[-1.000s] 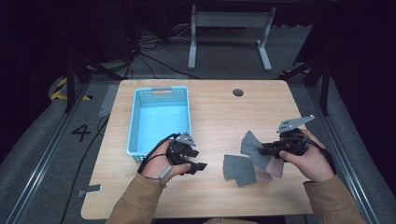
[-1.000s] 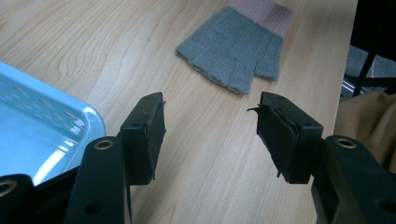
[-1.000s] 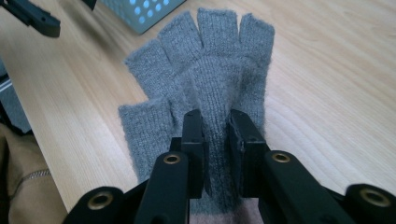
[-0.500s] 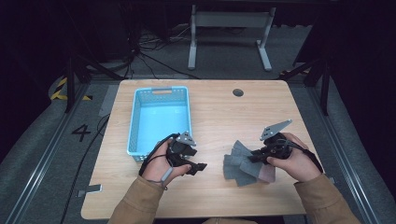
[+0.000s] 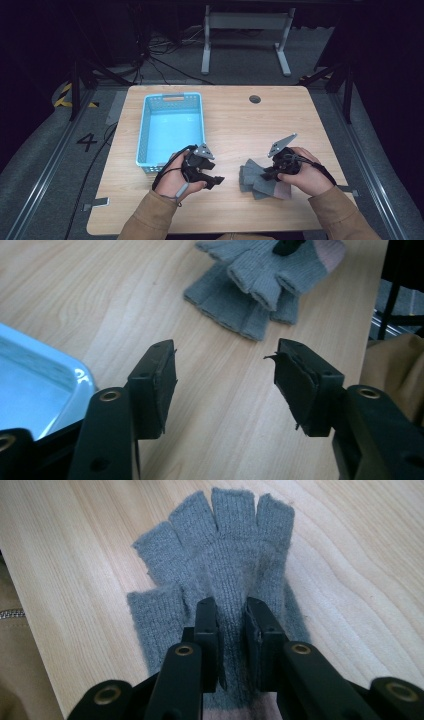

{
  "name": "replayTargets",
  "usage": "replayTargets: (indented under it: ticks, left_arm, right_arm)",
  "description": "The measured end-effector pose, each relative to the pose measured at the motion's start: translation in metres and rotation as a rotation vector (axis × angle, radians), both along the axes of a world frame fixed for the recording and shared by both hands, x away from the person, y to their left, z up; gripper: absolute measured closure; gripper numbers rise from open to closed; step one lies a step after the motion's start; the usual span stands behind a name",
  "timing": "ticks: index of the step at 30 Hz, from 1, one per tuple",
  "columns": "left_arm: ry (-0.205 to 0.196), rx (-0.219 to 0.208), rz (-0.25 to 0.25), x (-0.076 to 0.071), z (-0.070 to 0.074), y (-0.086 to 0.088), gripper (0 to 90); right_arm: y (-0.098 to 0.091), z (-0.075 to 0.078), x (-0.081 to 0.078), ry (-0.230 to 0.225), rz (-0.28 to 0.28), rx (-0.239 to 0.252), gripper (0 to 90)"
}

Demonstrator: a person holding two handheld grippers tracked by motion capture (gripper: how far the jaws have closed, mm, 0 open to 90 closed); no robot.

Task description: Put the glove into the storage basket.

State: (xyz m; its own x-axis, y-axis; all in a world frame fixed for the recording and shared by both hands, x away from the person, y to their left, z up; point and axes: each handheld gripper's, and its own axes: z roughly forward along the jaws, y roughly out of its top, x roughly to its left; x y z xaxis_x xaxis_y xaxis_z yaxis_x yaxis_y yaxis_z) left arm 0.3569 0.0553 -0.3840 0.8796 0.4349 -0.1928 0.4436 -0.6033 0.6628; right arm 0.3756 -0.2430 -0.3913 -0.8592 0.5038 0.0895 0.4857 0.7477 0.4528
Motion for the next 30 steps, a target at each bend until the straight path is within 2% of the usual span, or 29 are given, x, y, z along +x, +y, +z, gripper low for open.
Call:
replayTargets:
  ticks: [6, 8, 11, 13, 14, 19, 24, 30]
  left_arm:
    - [0.025, -0.011, -0.008, 0.0, -0.008, -0.01, 49.3]
    - [0.034, -0.003, -0.025, 0.0, -0.011, -0.015, 52.2]
    - [0.039, 0.011, -0.045, 0.0, -0.012, -0.02, 55.5]
    - [0.044, 0.01, -0.052, 0.0, -0.013, -0.023, 57.9]
    - [0.046, 0.011, -0.058, 0.001, -0.013, -0.025, 59.1]
    - [0.075, 0.041, -0.099, 0.001, -0.017, -0.038, 63.7]
    - [0.074, 0.072, -0.13, -0.001, -0.02, -0.05, 64.3]
    - [0.076, 0.085, -0.147, 0.0, -0.025, -0.055, 64.8]
  right_arm:
    - [0.003, -0.008, 0.0, 0.006, 0.009, -0.032, 77.9]
    - [0.005, -0.012, 0.0, 0.006, 0.007, -0.036, 75.6]
    - [0.004, -0.012, -0.002, -0.01, 0.008, -0.031, 73.0]
    - [0.0, -0.009, -0.005, -0.023, -0.003, 0.005, 66.5]
    - [-0.002, -0.007, -0.006, -0.03, -0.009, 0.014, 66.3]
    - [-0.025, 0.005, -0.011, -0.062, -0.058, 0.032, 67.9]
    - [-0.05, 0.009, -0.014, -0.059, -0.124, 0.036, 68.6]
    - [-0.074, 0.009, -0.015, -0.057, -0.166, 0.011, 67.5]
